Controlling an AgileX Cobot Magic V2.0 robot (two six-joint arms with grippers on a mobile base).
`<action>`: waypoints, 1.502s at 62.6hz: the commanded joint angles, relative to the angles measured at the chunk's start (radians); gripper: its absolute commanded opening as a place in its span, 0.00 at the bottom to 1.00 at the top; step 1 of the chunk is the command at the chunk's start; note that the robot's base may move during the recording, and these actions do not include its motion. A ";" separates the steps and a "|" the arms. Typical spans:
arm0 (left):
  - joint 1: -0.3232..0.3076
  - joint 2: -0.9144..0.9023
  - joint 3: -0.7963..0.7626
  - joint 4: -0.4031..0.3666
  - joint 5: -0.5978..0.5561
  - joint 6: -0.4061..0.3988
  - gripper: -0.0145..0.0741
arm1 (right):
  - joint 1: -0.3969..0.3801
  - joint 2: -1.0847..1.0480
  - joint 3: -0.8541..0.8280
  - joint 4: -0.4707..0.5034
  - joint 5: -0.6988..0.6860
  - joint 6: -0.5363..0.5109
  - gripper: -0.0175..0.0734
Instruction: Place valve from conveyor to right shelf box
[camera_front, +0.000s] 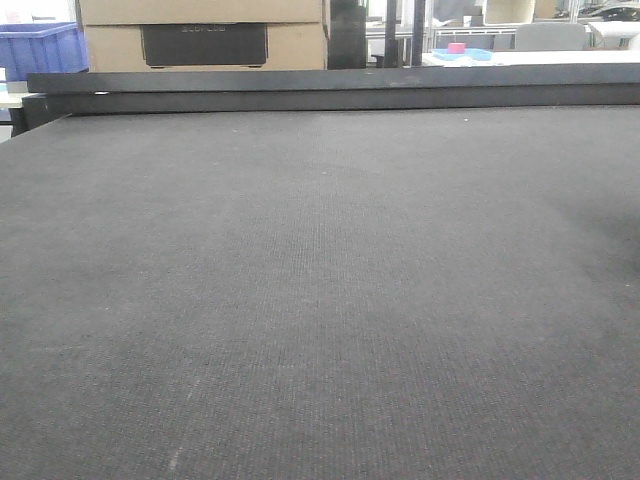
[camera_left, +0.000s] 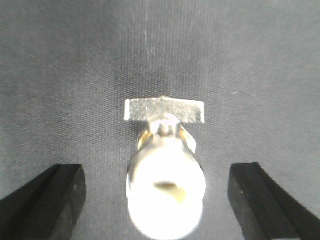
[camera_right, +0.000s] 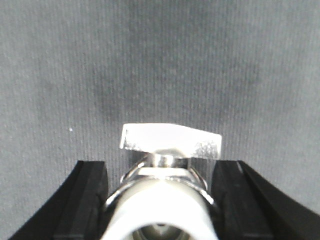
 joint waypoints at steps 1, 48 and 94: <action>-0.007 0.022 -0.006 0.005 -0.007 0.003 0.71 | -0.003 0.000 -0.002 0.033 -0.019 -0.001 0.01; -0.007 0.077 -0.004 -0.052 0.035 0.003 0.45 | -0.003 0.000 0.035 0.033 -0.032 -0.001 0.01; -0.007 0.033 -0.004 -0.103 -0.049 0.008 0.04 | -0.003 -0.336 -0.030 0.033 -0.071 -0.001 0.01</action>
